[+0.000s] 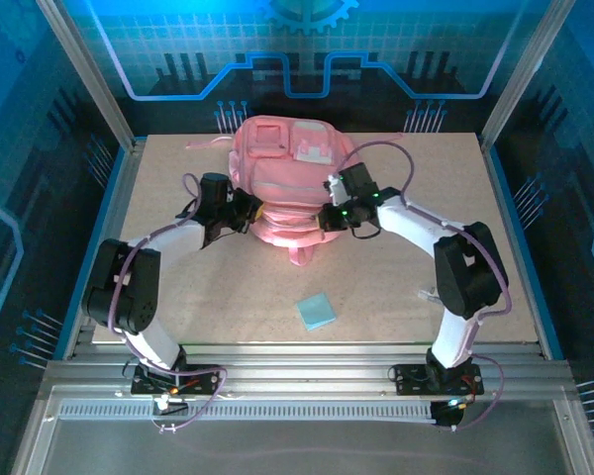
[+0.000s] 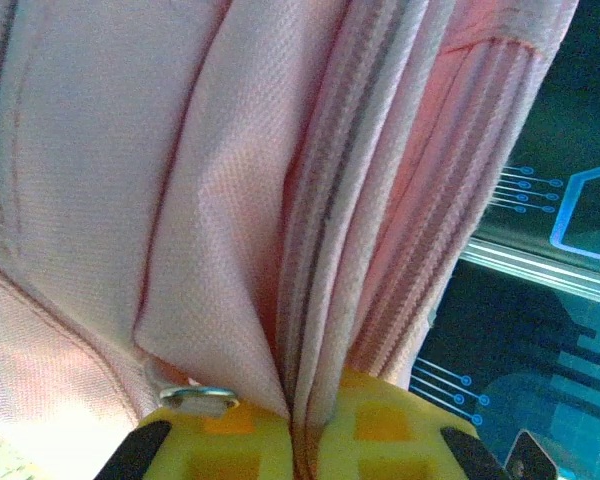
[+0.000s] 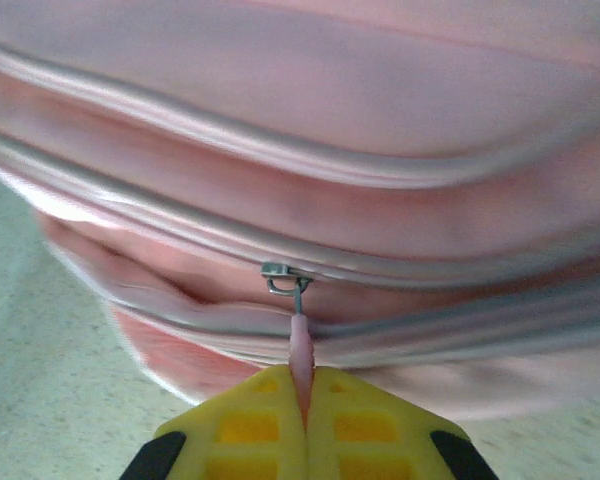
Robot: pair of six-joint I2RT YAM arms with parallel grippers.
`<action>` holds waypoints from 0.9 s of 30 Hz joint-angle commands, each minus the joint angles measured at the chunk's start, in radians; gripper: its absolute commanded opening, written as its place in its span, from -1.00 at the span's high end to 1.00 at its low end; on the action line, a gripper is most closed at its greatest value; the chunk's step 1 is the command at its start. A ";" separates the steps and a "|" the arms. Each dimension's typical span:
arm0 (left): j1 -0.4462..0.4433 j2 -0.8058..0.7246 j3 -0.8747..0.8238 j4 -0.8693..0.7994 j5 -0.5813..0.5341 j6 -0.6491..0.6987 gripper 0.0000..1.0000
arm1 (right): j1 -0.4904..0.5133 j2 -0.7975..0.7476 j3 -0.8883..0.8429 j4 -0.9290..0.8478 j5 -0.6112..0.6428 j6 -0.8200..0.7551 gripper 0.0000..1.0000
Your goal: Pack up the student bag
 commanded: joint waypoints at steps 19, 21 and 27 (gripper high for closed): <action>0.212 0.107 0.260 -0.197 0.091 0.306 1.00 | -0.026 -0.161 -0.059 -0.077 -0.061 -0.038 1.00; 0.216 0.138 0.316 -0.209 0.070 0.331 1.00 | 0.011 -0.168 -0.056 -0.064 -0.089 -0.029 1.00; 0.225 0.193 0.449 -0.305 0.084 0.309 -0.43 | 0.090 -0.127 -0.026 0.062 -0.154 0.059 1.00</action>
